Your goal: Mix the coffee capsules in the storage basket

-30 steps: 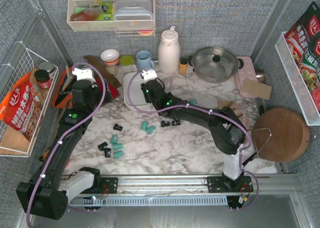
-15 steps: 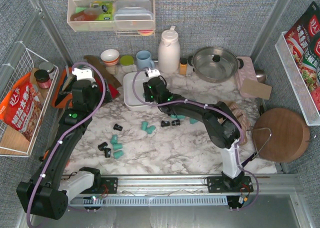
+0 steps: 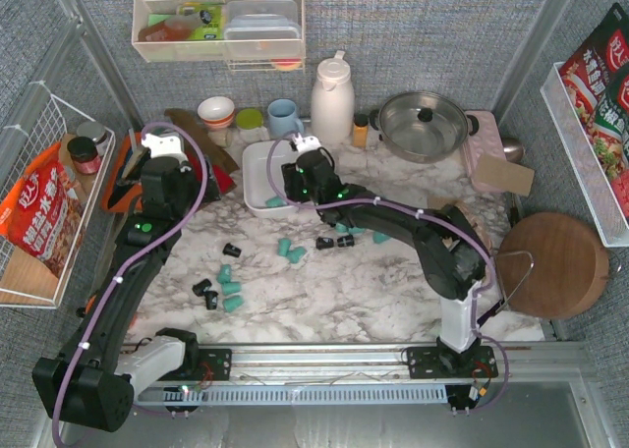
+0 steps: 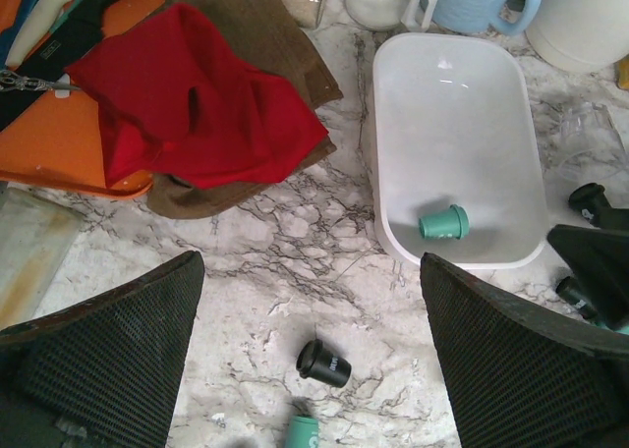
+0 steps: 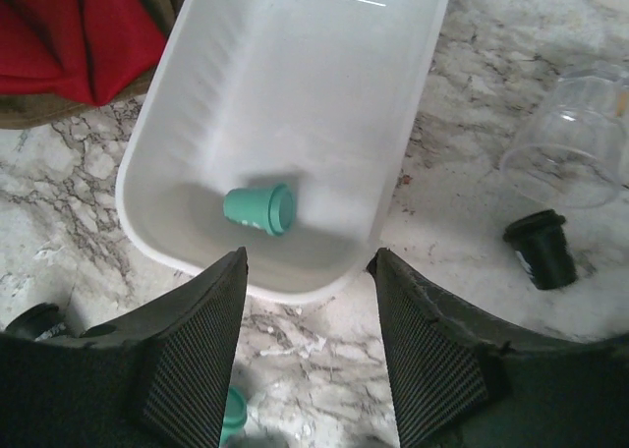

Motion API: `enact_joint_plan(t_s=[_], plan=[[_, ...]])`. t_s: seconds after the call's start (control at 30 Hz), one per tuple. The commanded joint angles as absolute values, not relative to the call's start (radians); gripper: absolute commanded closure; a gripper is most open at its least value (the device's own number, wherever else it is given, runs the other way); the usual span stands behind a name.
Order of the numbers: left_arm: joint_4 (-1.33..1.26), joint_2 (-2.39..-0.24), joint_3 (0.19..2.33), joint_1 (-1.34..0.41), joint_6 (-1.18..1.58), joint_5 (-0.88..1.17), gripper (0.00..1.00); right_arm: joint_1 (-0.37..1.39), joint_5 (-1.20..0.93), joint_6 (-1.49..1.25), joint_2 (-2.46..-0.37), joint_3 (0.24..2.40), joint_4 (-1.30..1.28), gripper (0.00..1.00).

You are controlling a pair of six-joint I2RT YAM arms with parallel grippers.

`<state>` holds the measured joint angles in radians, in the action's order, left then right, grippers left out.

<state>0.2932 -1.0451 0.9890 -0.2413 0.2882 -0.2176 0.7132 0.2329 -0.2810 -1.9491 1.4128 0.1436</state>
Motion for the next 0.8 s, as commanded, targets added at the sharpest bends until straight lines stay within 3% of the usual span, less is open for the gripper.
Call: enact_joint_plan(t_s=[0.0,0.5,0.77], plan=[[0.270,-1.044,0.991,-0.241,0.284,-0.228,0.01,0.714,0.240,-0.259,-1.860,1.365,0.133,0.41],[0.249,-0.993,0.978,-0.236,0.270,-0.337,0.01,0.720,0.319,-0.063,-1.351,0.941,0.053,0.40],[0.212,-0.957,0.896,-0.224,0.494,-0.298,0.01,0.718,0.352,0.026,-1.149,0.672,0.205,0.40]])
